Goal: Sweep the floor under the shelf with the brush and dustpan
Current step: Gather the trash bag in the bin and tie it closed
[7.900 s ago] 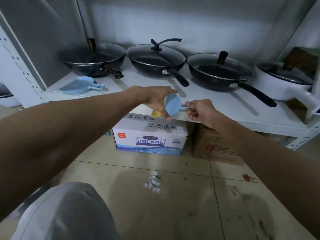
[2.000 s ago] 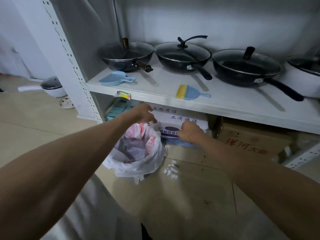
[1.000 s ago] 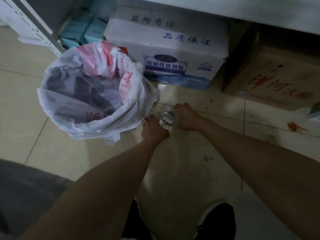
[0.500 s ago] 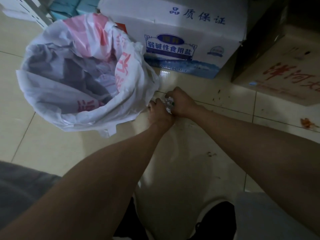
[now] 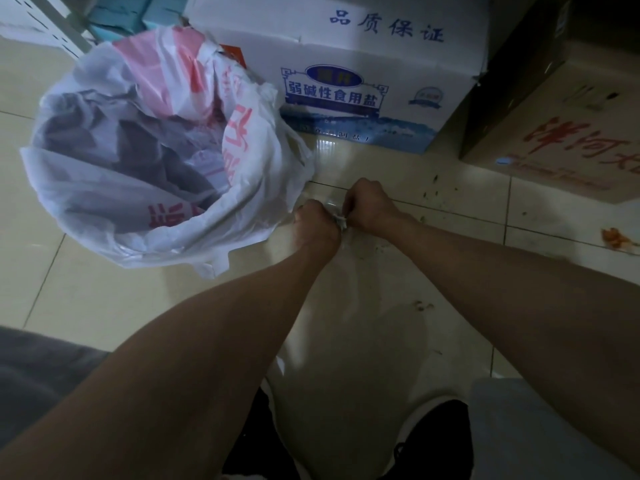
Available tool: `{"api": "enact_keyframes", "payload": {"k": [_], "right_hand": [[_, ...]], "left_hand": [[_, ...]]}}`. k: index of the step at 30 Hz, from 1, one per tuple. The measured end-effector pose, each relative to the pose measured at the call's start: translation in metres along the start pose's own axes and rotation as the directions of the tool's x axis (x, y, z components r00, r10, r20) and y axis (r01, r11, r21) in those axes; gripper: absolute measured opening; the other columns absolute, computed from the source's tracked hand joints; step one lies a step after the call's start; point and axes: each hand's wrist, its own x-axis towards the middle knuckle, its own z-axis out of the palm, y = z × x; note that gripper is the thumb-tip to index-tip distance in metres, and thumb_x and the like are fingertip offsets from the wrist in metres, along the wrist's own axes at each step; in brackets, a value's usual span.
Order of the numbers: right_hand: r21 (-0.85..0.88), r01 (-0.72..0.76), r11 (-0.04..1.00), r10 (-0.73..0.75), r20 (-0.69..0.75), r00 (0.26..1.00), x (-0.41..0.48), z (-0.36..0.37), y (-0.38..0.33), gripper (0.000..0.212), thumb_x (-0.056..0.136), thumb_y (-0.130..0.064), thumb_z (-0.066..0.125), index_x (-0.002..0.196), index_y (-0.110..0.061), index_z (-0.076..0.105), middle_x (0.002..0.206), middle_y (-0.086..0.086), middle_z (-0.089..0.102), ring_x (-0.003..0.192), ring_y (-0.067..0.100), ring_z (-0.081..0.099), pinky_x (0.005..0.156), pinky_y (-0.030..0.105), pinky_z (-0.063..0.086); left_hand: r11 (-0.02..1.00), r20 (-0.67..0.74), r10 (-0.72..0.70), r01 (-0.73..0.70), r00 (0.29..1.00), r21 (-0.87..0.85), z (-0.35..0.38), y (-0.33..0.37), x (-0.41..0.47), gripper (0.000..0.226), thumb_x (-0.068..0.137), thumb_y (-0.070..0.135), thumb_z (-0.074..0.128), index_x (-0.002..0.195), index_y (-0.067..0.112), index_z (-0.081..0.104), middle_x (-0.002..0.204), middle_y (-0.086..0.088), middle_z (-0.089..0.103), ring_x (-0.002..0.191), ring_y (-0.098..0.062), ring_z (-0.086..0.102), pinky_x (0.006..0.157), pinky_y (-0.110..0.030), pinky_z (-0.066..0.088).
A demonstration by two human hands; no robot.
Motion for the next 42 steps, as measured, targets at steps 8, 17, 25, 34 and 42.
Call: {"api": "enact_keyframes", "payload": {"k": [8,17,25,34,42], "right_hand": [[0.048,-0.045,0.998,0.048,-0.064,0.997,-0.014,-0.024,-0.014,0.013,0.076,0.003,0.068,0.088,0.006,0.073,0.091,0.02,0.071,0.088,0.026,0.068,0.075,0.026,0.054],[0.029,0.013,0.999,-0.008,-0.181,0.984,-0.046,-0.068,-0.032,0.008,0.075,0.002,0.069,0.08,0.008,0.071,0.085,0.021,0.07,0.08,0.026,0.067,0.076,0.04,0.058],[-0.026,0.071,0.997,-0.075,-0.237,0.969,-0.091,-0.107,-0.066,0.01,0.073,0.003,0.071,0.082,0.007,0.073,0.084,0.019,0.071,0.08,0.026,0.068,0.074,0.033,0.056],[-0.087,0.071,0.994,-0.099,-0.372,0.923,-0.119,-0.161,-0.127,0.019,0.072,-0.007,0.077,0.087,0.002,0.07,0.086,0.012,0.068,0.079,0.023,0.066,0.077,0.032,0.057],[-0.121,0.122,0.985,-0.157,-0.349,0.924,-0.115,-0.165,-0.202,0.009,0.074,-0.001,0.063,0.076,0.001,0.071,0.086,0.019,0.07,0.077,0.029,0.068,0.075,0.038,0.059]], "left_hand": [[0.995,0.043,0.084,-0.086,0.996,0.044,-0.019,0.01,-0.008,0.02,0.082,0.004,0.065,0.097,-0.008,0.07,0.097,-0.022,0.07,0.093,-0.033,0.068,0.075,-0.034,0.053],[0.989,-0.016,0.138,-0.138,0.99,0.049,-0.053,0.041,-0.033,0.019,0.085,0.003,0.057,0.099,-0.006,0.065,0.099,-0.02,0.067,0.092,-0.029,0.066,0.066,-0.028,0.045],[0.978,-0.048,0.211,-0.21,0.976,0.013,-0.088,0.067,-0.064,0.019,0.085,0.006,0.057,0.101,0.0,0.065,0.096,-0.011,0.068,0.086,-0.025,0.066,0.071,-0.032,0.055],[0.941,-0.158,0.326,-0.337,0.932,-0.044,-0.155,0.104,-0.092,0.019,0.083,0.007,0.06,0.101,0.003,0.066,0.104,-0.015,0.069,0.095,-0.031,0.066,0.078,-0.033,0.053],[0.94,-0.277,0.34,-0.335,0.899,0.069,-0.247,0.093,-0.088,0.017,0.083,0.009,0.058,0.095,-0.001,0.065,0.093,-0.014,0.069,0.086,-0.028,0.065,0.067,-0.03,0.05]]}}
